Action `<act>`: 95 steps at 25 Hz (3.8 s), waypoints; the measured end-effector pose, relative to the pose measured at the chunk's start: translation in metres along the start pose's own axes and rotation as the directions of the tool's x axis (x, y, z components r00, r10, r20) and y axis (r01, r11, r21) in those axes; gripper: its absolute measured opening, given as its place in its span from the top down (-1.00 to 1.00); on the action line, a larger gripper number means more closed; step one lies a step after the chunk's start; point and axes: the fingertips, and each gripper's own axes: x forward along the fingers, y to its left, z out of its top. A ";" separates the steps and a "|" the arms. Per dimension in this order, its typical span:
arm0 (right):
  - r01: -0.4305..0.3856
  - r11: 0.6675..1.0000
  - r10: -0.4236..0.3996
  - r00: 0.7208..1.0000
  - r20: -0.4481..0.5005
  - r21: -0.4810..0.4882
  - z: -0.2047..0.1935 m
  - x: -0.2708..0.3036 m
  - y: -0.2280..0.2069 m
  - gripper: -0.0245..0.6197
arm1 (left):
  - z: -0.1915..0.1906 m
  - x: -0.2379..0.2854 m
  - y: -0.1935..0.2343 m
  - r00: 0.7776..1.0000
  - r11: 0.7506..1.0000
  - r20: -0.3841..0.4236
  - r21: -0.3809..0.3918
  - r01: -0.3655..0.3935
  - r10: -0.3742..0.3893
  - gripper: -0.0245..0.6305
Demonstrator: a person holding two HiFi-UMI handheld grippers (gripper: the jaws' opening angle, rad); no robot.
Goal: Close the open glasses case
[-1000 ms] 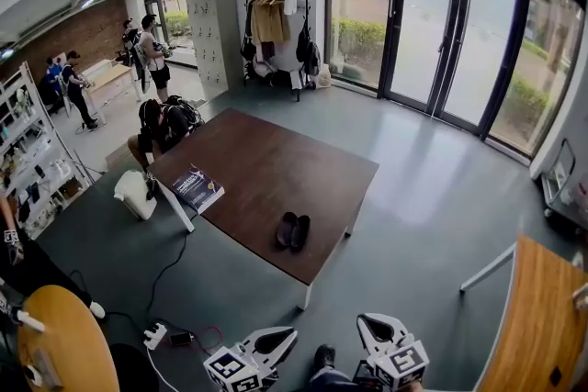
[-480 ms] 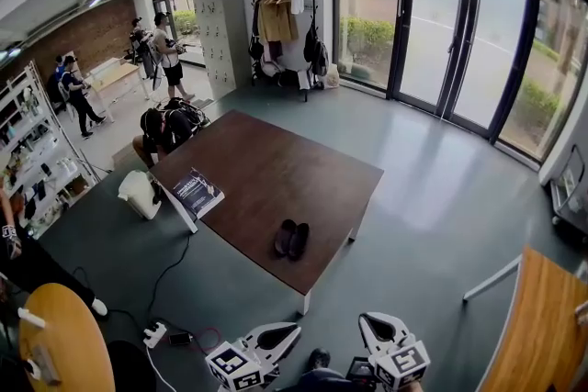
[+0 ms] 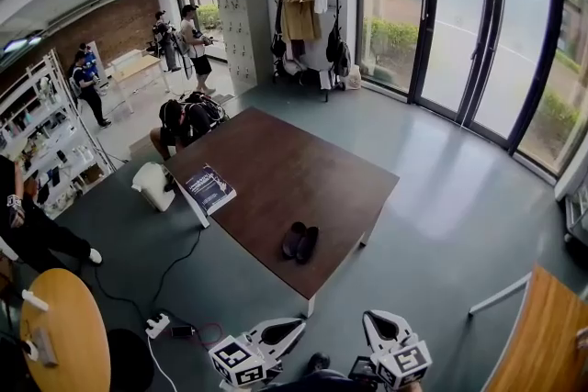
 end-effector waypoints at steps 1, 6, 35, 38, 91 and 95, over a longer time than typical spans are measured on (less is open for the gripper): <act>0.003 1.000 -0.003 1.000 -0.003 0.005 0.001 0.000 -0.003 0.97 | 0.000 0.003 -0.001 1.000 1.000 0.000 -0.004 0.005 -0.005 0.93; 0.001 1.000 -0.001 1.000 -0.007 0.014 0.003 0.003 -0.015 0.97 | 0.000 0.016 -0.004 1.000 1.000 -0.012 -0.008 0.016 -0.016 0.93; -0.131 0.991 0.129 0.988 -0.085 -0.011 -0.021 0.028 -0.004 0.97 | -0.006 -0.001 0.011 0.994 0.993 0.043 -0.053 -0.101 0.103 0.93; -0.130 0.991 0.130 0.988 -0.079 -0.003 -0.018 0.029 -0.007 0.97 | -0.005 0.001 0.008 0.994 0.994 0.041 -0.057 -0.095 0.098 0.93; -0.139 0.990 0.136 0.979 -0.149 -0.008 -0.017 0.102 -0.046 0.97 | 0.005 0.045 0.088 0.995 0.990 0.025 -0.109 -0.091 0.094 0.93; -0.141 0.990 0.138 0.978 -0.159 -0.011 -0.015 0.116 -0.046 0.97 | 0.007 0.045 0.102 0.995 0.989 0.026 -0.120 -0.091 0.095 0.93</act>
